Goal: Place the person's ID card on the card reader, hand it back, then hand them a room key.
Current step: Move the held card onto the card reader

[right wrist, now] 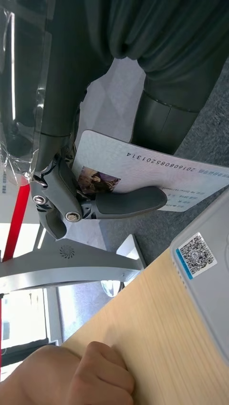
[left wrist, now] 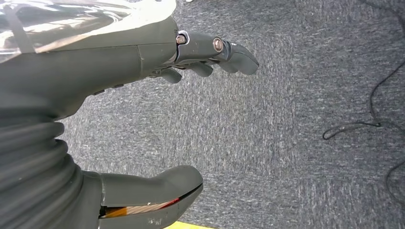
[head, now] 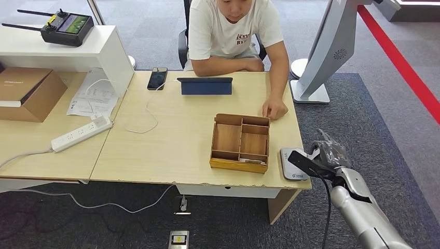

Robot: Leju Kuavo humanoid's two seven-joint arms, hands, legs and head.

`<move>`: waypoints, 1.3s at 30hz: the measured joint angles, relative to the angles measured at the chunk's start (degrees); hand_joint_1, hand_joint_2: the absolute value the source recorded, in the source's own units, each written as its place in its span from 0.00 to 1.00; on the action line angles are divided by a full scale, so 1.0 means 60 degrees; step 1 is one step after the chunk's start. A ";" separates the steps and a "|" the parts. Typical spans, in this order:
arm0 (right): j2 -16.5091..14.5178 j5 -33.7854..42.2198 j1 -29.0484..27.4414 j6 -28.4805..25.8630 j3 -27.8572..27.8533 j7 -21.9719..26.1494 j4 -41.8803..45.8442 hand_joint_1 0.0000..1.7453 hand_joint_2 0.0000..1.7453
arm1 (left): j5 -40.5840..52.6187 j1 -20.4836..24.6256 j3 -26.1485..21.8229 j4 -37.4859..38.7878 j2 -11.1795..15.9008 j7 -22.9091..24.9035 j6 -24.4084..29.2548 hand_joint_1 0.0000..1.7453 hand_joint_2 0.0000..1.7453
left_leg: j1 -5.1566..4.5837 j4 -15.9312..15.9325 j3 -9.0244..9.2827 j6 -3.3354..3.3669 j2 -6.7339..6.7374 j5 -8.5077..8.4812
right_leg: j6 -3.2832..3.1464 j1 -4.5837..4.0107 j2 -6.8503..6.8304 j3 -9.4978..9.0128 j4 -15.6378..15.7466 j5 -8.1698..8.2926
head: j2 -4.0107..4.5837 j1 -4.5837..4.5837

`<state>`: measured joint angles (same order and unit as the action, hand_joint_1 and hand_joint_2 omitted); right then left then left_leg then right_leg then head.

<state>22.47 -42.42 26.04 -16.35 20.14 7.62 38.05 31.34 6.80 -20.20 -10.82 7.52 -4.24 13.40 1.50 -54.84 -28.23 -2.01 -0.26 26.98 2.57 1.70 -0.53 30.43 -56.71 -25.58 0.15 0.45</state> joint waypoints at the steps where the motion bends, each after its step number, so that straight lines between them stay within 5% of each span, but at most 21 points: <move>1: -0.0001 0.0000 -0.0025 -0.0002 0.0006 -0.0015 0.0004 1.00 1.00 | 0.0000 0.0000 0.0000 0.0000 0.0000 0.0000 0.0000 0.00 1.00 | 0.0000 0.0000 0.0000 0.0000 0.0000 0.0000 | 0.0000 0.0000 0.0000 0.0000 0.0000 0.0000 | 0.0000 -0.0001; 39: -0.0046 -0.0032 -0.0276 0.0326 0.0317 -0.0217 0.0901 1.00 1.00 | 0.0109 0.0008 -0.0004 0.0000 0.0000 0.0015 0.0055 0.00 1.00 | 0.0000 -0.0009 -0.0006 0.0001 0.0001 -0.0001 | 0.0006 0.0000 0.0000 0.0003 0.0000 0.0004 | 0.0000 -0.0001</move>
<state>22.20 -42.62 24.39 -14.40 22.04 6.32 43.46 32.00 6.84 -20.22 -10.82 7.52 -4.15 13.73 1.50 -54.89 -28.27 -2.00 -0.25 26.98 2.61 1.70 -0.53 30.45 -56.71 -25.55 0.15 0.45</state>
